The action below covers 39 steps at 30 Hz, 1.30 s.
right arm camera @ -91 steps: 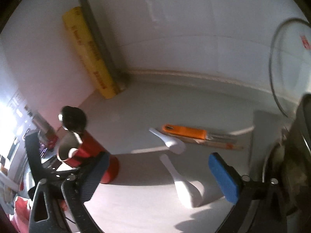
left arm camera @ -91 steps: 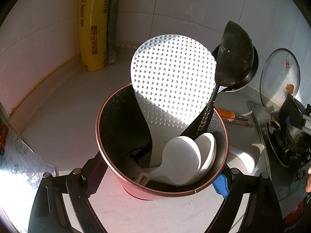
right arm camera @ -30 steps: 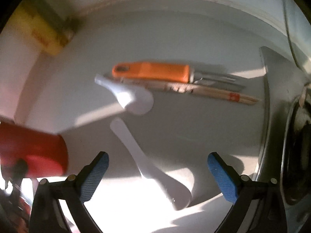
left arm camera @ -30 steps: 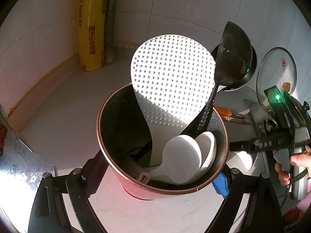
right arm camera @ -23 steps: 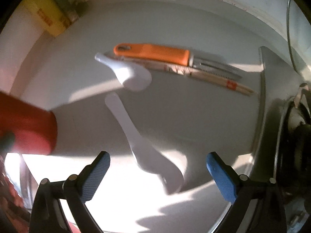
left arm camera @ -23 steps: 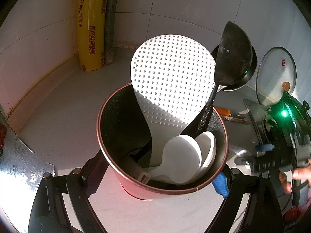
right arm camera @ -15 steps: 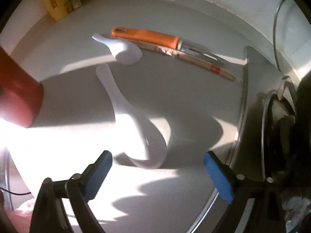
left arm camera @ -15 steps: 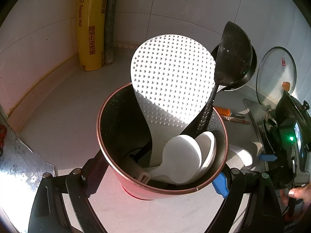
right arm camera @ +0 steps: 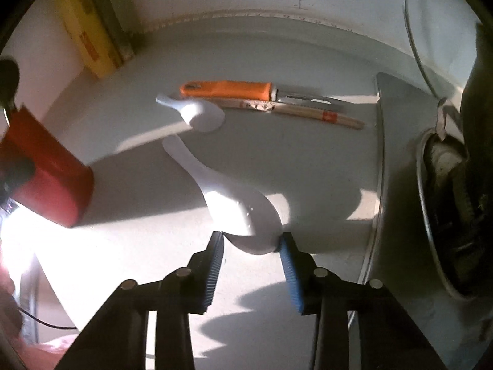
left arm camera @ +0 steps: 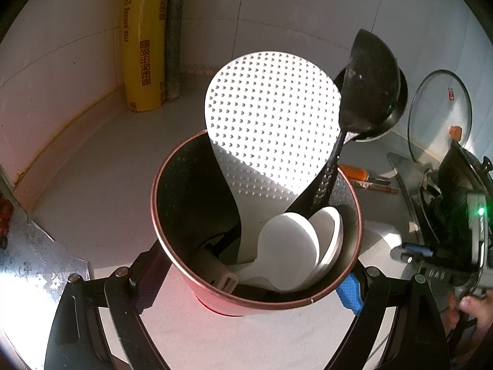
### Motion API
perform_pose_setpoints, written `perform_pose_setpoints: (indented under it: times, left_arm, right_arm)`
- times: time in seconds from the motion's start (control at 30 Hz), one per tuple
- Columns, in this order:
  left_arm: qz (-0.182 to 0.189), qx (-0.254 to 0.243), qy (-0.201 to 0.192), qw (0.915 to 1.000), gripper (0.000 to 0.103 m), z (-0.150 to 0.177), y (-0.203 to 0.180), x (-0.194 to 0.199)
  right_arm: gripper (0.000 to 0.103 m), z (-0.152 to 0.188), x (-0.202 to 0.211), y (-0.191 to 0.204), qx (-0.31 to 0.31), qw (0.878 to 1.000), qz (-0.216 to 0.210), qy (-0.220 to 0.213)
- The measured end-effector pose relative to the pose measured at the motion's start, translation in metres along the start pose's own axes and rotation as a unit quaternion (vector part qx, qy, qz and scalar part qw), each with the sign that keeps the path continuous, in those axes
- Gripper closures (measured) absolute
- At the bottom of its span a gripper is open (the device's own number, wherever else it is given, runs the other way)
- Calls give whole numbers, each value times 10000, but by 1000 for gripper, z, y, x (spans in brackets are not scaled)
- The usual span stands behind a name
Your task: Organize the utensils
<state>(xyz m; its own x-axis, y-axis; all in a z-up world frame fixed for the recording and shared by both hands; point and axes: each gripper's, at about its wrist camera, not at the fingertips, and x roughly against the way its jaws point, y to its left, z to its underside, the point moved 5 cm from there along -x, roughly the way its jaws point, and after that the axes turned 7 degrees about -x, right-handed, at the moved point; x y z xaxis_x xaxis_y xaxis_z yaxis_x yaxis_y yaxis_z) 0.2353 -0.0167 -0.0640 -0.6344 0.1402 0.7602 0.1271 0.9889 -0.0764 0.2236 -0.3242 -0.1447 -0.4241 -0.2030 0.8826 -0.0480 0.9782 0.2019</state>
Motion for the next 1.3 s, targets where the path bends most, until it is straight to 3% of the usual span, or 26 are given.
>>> perform_pose_setpoints:
  times: [0.17,0.27,0.43,0.57,0.73,1.0,1.07,1.3]
  left_arm:
    - [-33,-26,47,10000,11,2,-3,-1]
    - [-48,-36,59,10000,11,3,-3,0]
    - [-72,-37,71,9999,11,7,-5,3]
    - [-76,-21,69,9999,11,8,-6,4]
    - [-84,-17,77,9999,11,9,-6,5]
    - [-68,-8,97,9999,11,10,-4,5]
    - [-74,-17,103,9999,11,10,-4,5]
    - [-75,-20,110,9999,11,11,-3,6]
  right_arm:
    - [73,-10,3,-16,-379,9986,-358,-1]
    - [73,-14,7,-22,-198,9993,-306,24]
    - [69,-10,12,2,504,9986,167,-83]
    - [49,-17,-3,5,993,9933,568,-150]
    - [49,-22,-17,28,1587,9819,968,-359]
    - [50,-20,-21,42,1797,9793,847,-400]
    - [58,-23,-23,40,1757,9811,736,-354]
    - [70,-34,-18,30,1359,9907,62,-84]
